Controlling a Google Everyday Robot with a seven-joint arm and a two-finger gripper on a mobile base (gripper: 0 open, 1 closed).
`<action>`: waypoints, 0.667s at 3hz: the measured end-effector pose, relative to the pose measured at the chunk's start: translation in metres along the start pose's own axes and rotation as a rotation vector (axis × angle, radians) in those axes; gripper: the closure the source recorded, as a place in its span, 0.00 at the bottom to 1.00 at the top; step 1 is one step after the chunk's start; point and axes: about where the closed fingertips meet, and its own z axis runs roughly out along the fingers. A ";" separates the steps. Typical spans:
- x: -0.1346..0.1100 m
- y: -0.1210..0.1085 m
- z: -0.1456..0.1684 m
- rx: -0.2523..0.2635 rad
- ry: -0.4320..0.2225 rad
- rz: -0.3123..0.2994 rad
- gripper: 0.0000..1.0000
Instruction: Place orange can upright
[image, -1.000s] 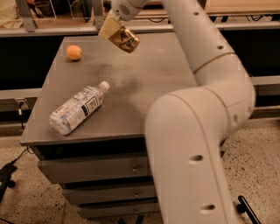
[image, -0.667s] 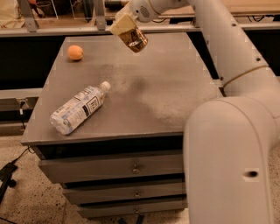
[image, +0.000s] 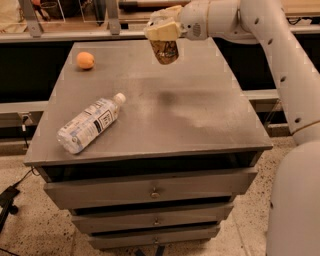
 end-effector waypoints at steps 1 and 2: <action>0.002 0.004 -0.010 -0.016 -0.064 0.013 1.00; 0.015 0.008 -0.007 -0.071 -0.083 0.050 1.00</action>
Offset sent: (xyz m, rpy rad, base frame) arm -0.0088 -0.0174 -0.0291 0.1034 0.0911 0.1509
